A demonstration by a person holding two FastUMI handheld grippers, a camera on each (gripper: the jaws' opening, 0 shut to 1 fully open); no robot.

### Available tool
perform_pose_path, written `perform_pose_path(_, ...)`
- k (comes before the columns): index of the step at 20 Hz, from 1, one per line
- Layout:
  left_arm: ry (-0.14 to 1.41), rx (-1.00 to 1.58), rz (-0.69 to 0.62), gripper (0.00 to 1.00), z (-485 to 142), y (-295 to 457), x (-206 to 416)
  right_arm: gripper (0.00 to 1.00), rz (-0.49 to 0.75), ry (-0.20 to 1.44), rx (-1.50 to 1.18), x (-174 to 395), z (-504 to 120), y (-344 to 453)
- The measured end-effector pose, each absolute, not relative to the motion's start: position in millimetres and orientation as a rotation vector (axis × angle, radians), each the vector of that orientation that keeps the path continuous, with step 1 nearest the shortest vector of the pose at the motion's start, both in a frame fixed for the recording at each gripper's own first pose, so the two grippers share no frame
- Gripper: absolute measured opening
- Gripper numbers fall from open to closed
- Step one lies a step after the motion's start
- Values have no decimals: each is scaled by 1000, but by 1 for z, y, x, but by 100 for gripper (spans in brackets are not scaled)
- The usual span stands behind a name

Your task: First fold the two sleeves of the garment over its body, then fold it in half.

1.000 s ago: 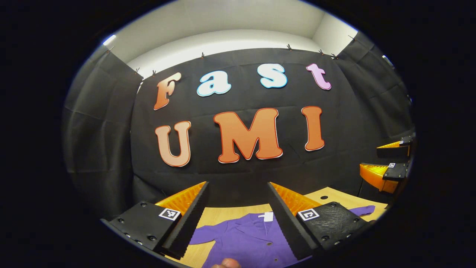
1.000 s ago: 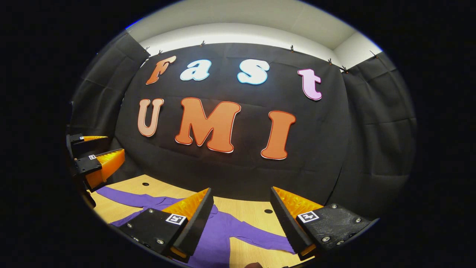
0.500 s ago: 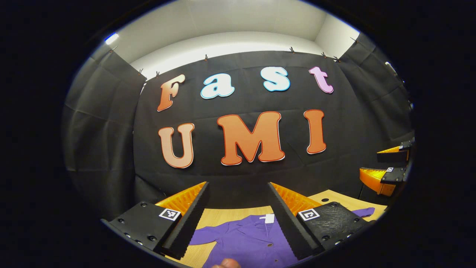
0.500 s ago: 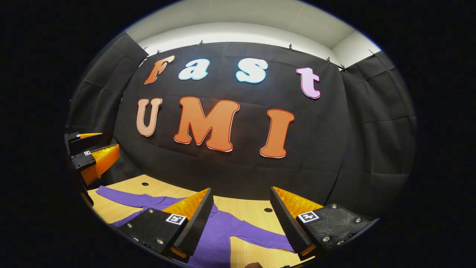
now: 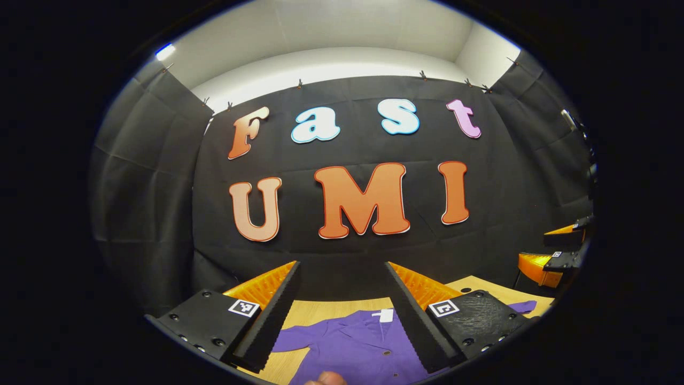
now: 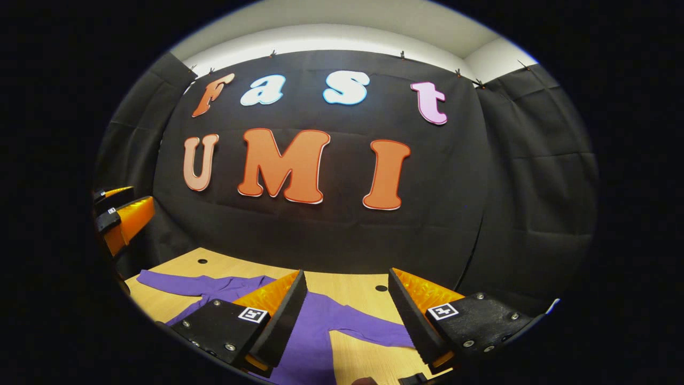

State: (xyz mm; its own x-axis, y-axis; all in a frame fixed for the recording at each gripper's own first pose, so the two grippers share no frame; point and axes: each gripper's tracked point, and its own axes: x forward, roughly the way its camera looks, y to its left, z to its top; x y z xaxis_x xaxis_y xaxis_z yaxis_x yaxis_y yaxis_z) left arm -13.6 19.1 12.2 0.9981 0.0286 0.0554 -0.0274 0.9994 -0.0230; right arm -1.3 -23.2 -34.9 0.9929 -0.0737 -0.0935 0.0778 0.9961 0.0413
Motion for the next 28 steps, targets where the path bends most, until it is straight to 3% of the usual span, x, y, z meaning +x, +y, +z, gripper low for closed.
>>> perform_pose_path(11,-78,-7,28,100,28,24,-30,93,-292,250,59,3,-115,-123)
perform_pose_path(19,-69,33,102,100,34,34,-48,93,-414,452,116,22,-200,-201)
perform_pose_path(28,-1,52,231,100,17,37,-83,94,-467,806,295,29,-312,-251)
